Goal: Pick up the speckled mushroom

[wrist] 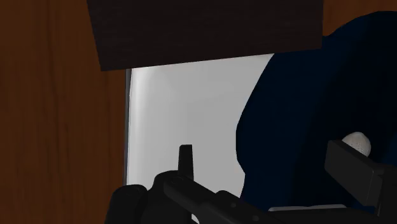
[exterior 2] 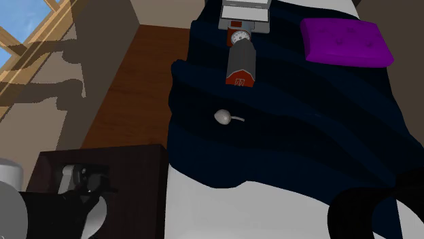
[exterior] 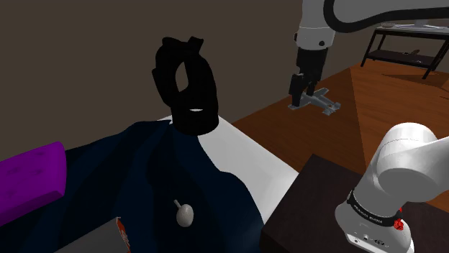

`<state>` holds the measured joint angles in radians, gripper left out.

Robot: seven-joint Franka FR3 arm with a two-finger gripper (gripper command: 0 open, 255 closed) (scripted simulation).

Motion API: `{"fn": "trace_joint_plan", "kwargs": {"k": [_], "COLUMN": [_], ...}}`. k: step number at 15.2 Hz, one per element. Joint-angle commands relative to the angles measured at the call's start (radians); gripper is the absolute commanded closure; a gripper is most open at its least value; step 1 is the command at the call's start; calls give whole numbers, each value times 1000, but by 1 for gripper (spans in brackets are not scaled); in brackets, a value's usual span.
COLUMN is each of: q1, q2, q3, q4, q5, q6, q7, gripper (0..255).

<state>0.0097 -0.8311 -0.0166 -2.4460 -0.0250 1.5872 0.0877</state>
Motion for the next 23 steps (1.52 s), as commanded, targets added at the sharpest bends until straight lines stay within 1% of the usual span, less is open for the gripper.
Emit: {"fn": "trace_joint_plan", "kwargs": {"k": [1,7,12,17,23], "q1": [0,33,59,80,102], "q2": [0,152,309,486,714], "q3": [0,66,118,167,216], "q4": [0,-33,-25,18,110], "q5": [0,64,106,135,144], "q6": [0,162,295,416,536], "q7": [0,80,140,198,268], "gripper": [0,0,0,0,0]}}
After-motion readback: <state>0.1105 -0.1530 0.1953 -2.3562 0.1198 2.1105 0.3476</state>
